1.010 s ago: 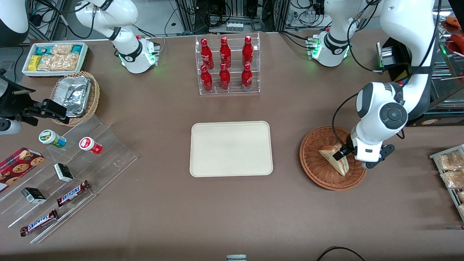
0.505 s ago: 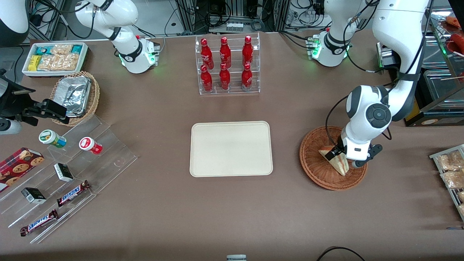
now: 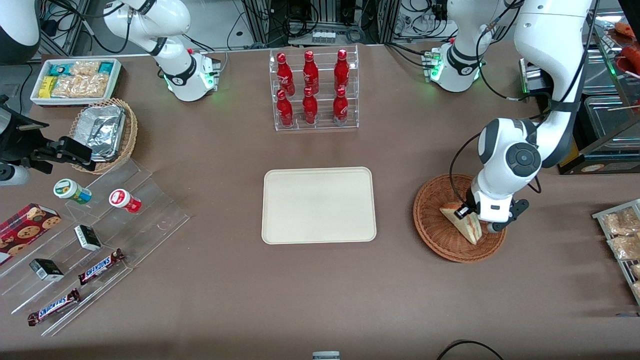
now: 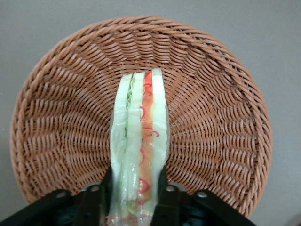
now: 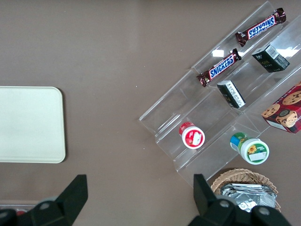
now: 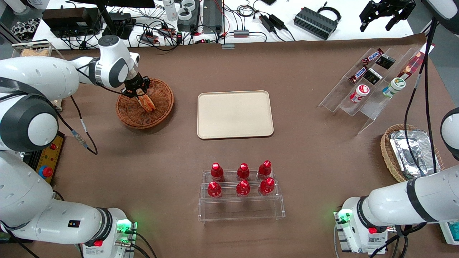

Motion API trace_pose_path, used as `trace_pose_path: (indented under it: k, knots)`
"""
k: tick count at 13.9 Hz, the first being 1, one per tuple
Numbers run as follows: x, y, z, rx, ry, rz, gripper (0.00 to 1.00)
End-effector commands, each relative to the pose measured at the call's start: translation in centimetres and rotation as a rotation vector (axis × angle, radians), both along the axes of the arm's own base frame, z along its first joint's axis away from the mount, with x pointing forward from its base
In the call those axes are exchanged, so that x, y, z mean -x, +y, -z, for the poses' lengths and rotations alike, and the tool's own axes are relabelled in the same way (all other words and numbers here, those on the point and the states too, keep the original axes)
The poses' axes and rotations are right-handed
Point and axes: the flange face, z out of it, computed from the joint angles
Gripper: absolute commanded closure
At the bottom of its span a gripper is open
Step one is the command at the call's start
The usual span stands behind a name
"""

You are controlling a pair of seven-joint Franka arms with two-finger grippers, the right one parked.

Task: Place sandwich from basket to tray
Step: 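Lower the left gripper onto the wrapped sandwich and close on it, then lift the sandwich and carry it over the cream tray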

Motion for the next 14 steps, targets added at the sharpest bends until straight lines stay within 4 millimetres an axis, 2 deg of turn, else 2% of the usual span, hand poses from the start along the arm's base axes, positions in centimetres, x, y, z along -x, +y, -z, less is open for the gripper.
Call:
trace_pose_path:
  k: [1, 2, 4, 5, 7, 8, 10, 11, 14]
  knots:
    - [-1.0, -0.5, -2.3, -0.019, 0.042, -0.002, 1.0]
    - [-0.9, -0.9, -3.1, -0.022, 0.057, 0.007, 1.0]
    - [-0.2, -2.4, -6.2, -0.027, 0.074, 0.033, 1.0]
    - [0.1, -3.7, -7.4, -0.029, 0.093, 0.046, 1.0]
    - [0.2, -7.8, -10.2, -0.031, 0.118, 0.104, 1.0]
    - [0.6, -10.6, -11.2, -0.033, 0.128, 0.152, 1.0]
    - [1.7, -16.7, -11.2, -0.032, 0.124, 0.25, 1.0]
    - [2.6, -20.0, -10.6, -0.032, 0.124, 0.298, 1.0]
    - [3.4, -27.6, -8.2, -0.031, 0.122, 0.329, 1.0]
